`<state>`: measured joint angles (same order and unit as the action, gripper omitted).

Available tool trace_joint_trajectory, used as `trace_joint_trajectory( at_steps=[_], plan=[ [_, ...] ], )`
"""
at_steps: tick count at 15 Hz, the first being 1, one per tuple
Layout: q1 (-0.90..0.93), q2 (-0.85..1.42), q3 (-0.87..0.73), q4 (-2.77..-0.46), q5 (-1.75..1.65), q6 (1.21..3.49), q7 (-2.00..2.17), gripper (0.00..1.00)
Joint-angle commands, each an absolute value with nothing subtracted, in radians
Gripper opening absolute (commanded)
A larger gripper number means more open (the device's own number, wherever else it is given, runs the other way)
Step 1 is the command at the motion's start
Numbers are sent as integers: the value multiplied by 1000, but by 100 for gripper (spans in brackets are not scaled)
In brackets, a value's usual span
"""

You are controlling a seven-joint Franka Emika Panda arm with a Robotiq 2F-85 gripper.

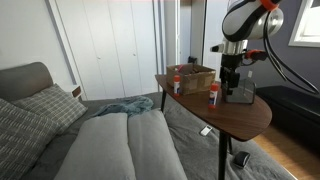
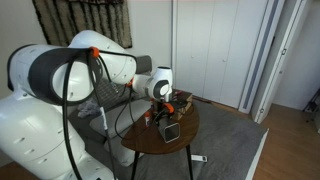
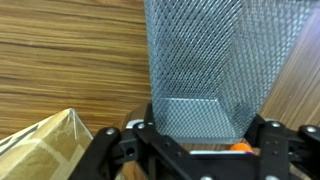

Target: Remove the glue stick from the basket then turn the basket upside down and put the glue stick on top of the basket.

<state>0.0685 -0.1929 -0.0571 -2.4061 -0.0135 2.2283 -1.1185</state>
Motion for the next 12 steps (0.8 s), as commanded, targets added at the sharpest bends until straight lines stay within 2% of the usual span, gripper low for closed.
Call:
trace_joint_trajectory(
  at_steps=[1,12],
  plan=[
    [61,-242,-84,-2427,70,2245,-1171,53],
    [82,-433,-291,-2516,562,2226,-1691,53]
  ],
)
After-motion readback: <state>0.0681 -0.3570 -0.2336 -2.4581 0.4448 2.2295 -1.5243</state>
